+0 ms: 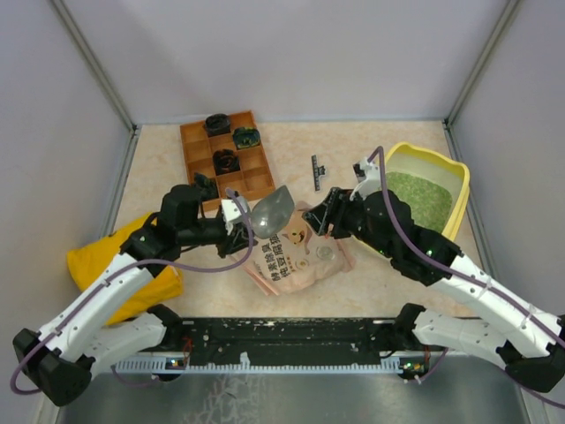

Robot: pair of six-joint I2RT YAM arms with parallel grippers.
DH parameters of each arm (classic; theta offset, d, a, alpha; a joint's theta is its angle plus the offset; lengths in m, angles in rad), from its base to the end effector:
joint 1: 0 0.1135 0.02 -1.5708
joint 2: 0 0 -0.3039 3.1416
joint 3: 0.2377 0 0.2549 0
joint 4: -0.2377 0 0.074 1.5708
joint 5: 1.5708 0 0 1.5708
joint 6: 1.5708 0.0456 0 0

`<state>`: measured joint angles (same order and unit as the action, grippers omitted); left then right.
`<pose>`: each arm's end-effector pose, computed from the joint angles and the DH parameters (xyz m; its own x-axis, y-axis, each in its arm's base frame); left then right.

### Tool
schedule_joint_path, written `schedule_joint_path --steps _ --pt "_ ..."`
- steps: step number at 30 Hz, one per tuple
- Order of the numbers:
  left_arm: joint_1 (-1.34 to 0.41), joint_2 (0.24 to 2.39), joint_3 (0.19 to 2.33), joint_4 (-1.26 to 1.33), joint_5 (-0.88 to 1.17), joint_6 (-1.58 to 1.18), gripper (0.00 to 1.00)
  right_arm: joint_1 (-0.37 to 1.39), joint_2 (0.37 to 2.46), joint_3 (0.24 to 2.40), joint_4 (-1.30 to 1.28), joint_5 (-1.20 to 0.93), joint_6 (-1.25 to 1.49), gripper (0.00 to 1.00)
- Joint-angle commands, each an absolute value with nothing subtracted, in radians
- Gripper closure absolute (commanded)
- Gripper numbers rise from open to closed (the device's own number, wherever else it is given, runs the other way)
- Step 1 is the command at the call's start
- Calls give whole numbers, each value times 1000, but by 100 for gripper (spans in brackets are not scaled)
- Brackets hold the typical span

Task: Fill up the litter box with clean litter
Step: Pick up the spatula from the center of the board.

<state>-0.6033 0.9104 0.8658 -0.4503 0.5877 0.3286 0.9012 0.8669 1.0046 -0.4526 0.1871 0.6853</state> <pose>0.1357 -0.1242 0.3493 -0.0881 0.3869 -0.9179 0.9534 0.2996 0.0348 0.1143 0.1307 0.4018 -0.5669 0.2857 -0.7726 -0.3898 0.7332 0.5572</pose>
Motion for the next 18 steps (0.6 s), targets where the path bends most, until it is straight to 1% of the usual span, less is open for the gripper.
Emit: schedule_joint_path --steps 1,8,12,18 --pt "-640 935 914 -460 610 428 100 907 842 1071 -450 228 695 43" --pt "-698 991 957 -517 598 520 100 907 866 1096 -435 206 687 43" --pt "-727 1033 993 -562 579 556 100 907 892 1097 -417 152 682 43" --pt "-744 1038 1023 -571 602 579 100 907 954 1112 -457 123 643 45"
